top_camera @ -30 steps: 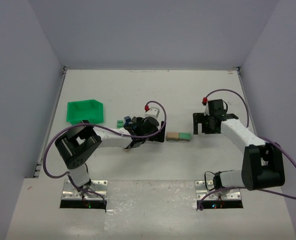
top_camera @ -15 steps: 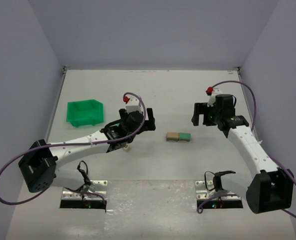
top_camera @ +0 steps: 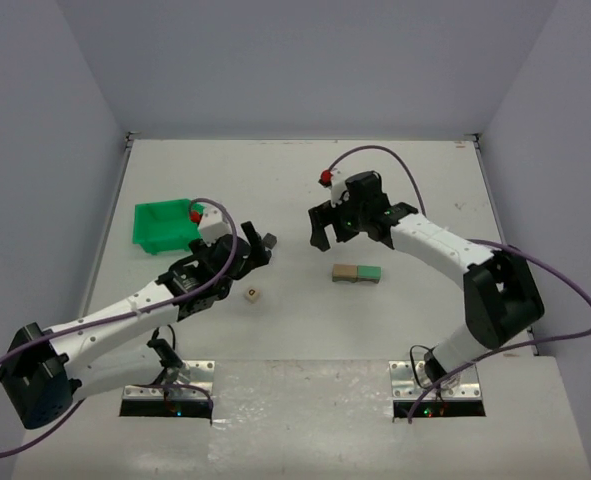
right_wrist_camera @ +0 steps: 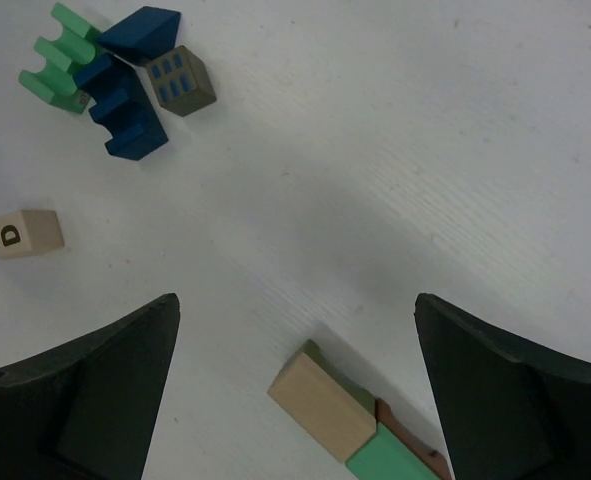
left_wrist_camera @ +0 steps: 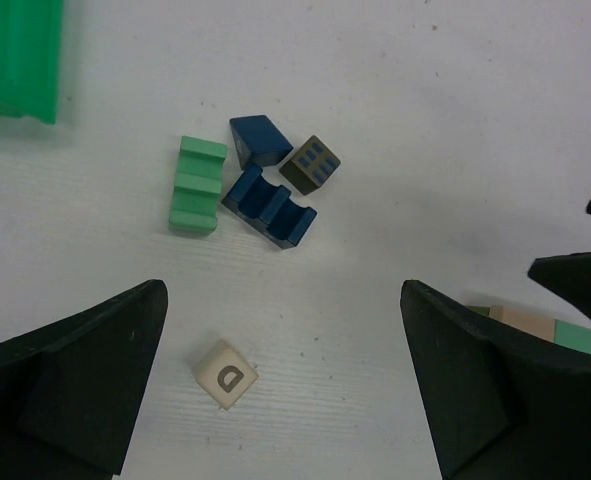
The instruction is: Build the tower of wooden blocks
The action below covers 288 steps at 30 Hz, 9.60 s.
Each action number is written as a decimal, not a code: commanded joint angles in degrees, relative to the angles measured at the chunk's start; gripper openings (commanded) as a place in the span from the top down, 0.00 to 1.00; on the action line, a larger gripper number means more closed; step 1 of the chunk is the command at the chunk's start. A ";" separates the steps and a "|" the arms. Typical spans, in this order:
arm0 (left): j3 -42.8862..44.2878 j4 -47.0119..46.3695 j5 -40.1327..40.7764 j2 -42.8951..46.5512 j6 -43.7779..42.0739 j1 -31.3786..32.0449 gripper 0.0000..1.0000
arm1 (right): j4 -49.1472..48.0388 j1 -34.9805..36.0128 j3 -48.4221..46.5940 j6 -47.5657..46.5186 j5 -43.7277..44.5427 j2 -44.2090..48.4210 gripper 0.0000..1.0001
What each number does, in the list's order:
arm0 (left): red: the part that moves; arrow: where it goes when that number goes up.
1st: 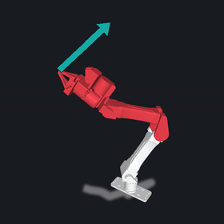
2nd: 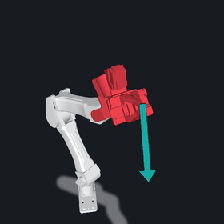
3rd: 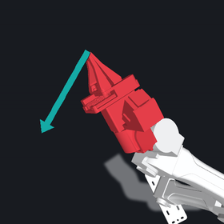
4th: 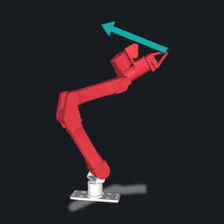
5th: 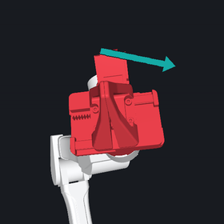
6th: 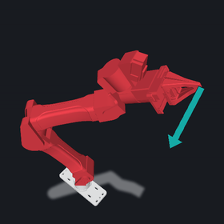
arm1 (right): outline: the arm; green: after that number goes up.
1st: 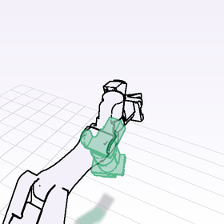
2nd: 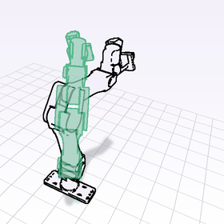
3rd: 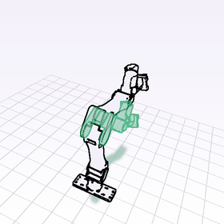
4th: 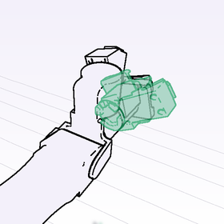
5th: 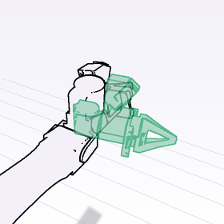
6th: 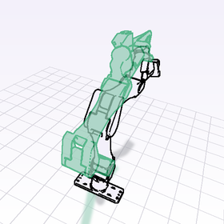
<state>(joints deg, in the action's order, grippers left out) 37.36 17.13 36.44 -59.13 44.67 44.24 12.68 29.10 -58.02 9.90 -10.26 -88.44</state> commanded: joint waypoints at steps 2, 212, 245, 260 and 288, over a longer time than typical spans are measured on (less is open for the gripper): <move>-3.67 -0.97 1.08 3.84 2.66 -1.93 0.00 | -3.98 4.79 -5.49 -1.79 -2.93 -6.80 0.01; 18.45 9.11 -8.28 -27.13 -20.39 10.68 1.00 | 8.18 -6.52 7.92 6.14 20.72 26.90 0.01; 24.50 4.44 -11.61 -33.45 -27.92 11.48 0.12 | 8.07 -6.69 7.34 1.32 15.53 25.42 0.01; 12.04 4.16 -2.23 -7.87 -9.62 -4.49 0.00 | 14.15 -6.48 -2.17 -59.87 -32.24 20.78 0.01; 2.72 7.45 11.70 4.16 -1.58 -6.50 0.00 | 19.79 10.92 -13.37 -72.93 -24.91 -21.97 0.18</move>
<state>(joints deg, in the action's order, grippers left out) 39.70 26.58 47.03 -54.40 43.89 38.15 33.10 39.53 -67.89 -62.79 -37.28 -107.57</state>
